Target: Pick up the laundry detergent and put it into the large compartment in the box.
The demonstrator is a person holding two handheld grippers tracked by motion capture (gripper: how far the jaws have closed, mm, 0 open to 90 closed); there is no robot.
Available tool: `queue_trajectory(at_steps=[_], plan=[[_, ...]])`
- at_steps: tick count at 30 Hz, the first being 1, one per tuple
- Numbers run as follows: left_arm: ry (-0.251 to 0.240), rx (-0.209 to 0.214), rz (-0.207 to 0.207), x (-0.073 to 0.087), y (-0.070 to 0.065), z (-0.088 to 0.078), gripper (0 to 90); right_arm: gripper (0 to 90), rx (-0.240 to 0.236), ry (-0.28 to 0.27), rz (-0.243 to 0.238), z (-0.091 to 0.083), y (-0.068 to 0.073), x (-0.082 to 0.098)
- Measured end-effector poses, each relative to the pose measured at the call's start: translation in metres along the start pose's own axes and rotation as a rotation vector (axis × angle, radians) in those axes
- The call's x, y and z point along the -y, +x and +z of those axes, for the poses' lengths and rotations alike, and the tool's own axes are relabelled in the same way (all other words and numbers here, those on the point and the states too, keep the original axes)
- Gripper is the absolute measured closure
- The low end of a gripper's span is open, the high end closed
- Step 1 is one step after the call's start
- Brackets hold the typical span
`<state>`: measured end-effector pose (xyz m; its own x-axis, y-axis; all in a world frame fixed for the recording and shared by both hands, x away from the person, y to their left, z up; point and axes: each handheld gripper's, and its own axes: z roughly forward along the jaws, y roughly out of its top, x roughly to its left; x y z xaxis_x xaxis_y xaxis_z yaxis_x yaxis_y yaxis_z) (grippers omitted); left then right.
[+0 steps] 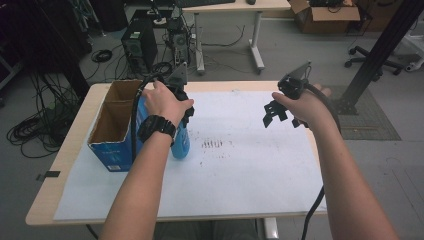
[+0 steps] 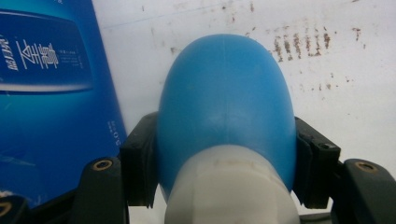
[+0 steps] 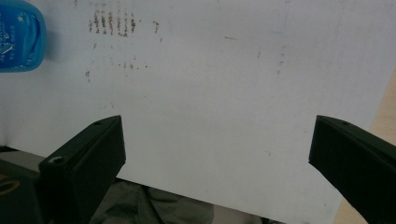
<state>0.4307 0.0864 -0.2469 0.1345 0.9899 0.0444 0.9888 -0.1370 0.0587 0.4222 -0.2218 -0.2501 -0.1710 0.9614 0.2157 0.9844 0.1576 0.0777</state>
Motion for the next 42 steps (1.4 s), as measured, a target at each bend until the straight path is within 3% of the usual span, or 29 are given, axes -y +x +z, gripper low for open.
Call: queue_trajectory(at_steps=[24, 42], plan=[[-0.026, 0.007, 0.051, -0.002, 0.006, -0.075, 37.4, 3.7, -0.004, -0.003, 0.006, -0.006, 0.003, -0.001], [-0.052, 0.006, 0.046, -0.004, 0.031, -0.129, 37.4, 3.8, -0.005, 0.0, 0.014, -0.004, -0.001, -0.004]])
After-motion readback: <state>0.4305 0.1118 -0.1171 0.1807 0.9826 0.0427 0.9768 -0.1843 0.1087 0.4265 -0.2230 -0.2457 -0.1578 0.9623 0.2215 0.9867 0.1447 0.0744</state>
